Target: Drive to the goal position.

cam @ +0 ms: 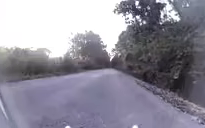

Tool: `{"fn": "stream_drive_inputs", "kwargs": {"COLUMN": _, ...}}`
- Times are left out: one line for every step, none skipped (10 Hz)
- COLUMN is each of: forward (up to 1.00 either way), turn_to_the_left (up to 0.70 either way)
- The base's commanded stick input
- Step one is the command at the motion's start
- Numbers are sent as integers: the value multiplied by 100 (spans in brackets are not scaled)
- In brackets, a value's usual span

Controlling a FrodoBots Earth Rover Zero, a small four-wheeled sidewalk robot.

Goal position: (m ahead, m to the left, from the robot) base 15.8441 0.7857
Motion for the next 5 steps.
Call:
{"fn": "stream_drive_inputs", "kwargs": {"forward": 70, "turn_to_the_left": 0}}
{"fn": "stream_drive_inputs", "kwargs": {"forward": 70, "turn_to_the_left": 0}}
{"fn": "stream_drive_inputs", "kwargs": {"forward": 70, "turn_to_the_left": 0}}
{"fn": "stream_drive_inputs", "kwargs": {"forward": 70, "turn_to_the_left": 0}}
{"fn": "stream_drive_inputs", "kwargs": {"forward": 70, "turn_to_the_left": 0}}
